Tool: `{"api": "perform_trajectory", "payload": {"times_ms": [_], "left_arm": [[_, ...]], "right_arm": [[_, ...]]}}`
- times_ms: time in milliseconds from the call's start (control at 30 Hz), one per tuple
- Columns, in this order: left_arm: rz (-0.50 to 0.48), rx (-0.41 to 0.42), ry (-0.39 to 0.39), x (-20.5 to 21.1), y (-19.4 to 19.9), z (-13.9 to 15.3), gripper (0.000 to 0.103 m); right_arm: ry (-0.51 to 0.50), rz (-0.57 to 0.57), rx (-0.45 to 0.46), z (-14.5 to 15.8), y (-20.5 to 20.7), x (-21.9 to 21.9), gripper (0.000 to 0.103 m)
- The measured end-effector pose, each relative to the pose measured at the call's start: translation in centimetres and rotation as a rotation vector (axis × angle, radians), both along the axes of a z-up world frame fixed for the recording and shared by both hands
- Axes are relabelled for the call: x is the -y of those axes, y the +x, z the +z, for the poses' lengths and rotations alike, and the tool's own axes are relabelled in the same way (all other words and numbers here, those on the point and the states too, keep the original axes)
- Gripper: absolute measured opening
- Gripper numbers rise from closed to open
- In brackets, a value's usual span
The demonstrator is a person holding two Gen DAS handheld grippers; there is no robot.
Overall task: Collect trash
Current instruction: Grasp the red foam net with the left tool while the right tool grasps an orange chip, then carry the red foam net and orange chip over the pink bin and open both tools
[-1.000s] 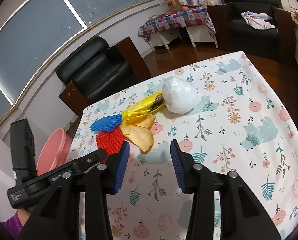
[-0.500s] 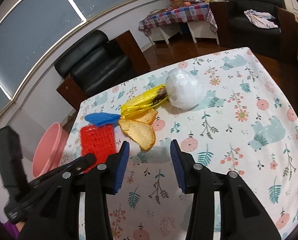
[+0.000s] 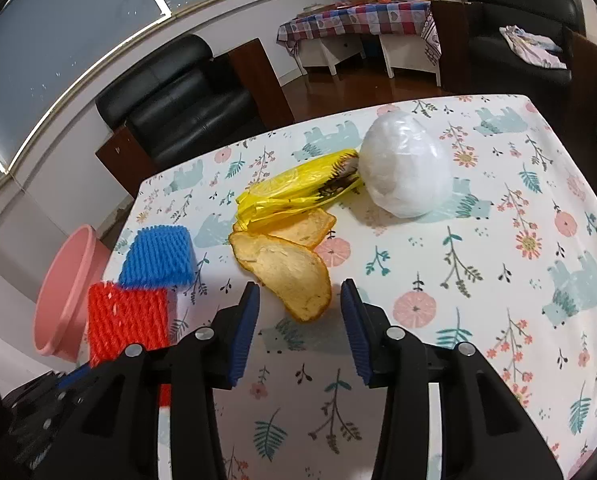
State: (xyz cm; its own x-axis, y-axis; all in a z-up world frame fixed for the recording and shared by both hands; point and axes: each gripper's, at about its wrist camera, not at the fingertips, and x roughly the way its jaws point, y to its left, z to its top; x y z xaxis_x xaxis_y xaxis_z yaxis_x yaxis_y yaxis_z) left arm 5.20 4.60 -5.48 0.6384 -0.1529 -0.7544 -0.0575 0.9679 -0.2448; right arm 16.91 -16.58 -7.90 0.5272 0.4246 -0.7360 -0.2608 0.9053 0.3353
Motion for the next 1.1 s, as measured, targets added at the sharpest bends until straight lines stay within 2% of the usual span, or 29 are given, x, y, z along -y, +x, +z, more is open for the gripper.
{"api": "perform_trajectory", "payload": {"times_ms": [67,167,400,900,1100], "left_arm": [[-0.002,-0.005,0.004,0.2,-0.2,-0.2,0.011],[0.001,-0.014,0.004,0.1,-0.6,-0.4,0.011],[0.013,0.004,0.015,-0.2,-1.1,0.2,0.011],[0.086,0.076,0.049,-1.9,-3.3,3.1,0.011],[0.1,0.104,0.054,-2.2,-4.0,3.9,0.011]], "right_arm": [[-0.007,-0.001,-0.009,-0.2,0.0,-0.3,0.024],[0.001,-0.003,-0.018,-0.2,-0.2,0.0,0.017],[0.022,-0.037,0.003,0.7,-1.6,2.2,0.012],[0.043,-0.071,0.192,6.4,-5.5,4.7,0.012],[0.073,-0.054,0.23,8.0,-6.5,4.5,0.012]]}}
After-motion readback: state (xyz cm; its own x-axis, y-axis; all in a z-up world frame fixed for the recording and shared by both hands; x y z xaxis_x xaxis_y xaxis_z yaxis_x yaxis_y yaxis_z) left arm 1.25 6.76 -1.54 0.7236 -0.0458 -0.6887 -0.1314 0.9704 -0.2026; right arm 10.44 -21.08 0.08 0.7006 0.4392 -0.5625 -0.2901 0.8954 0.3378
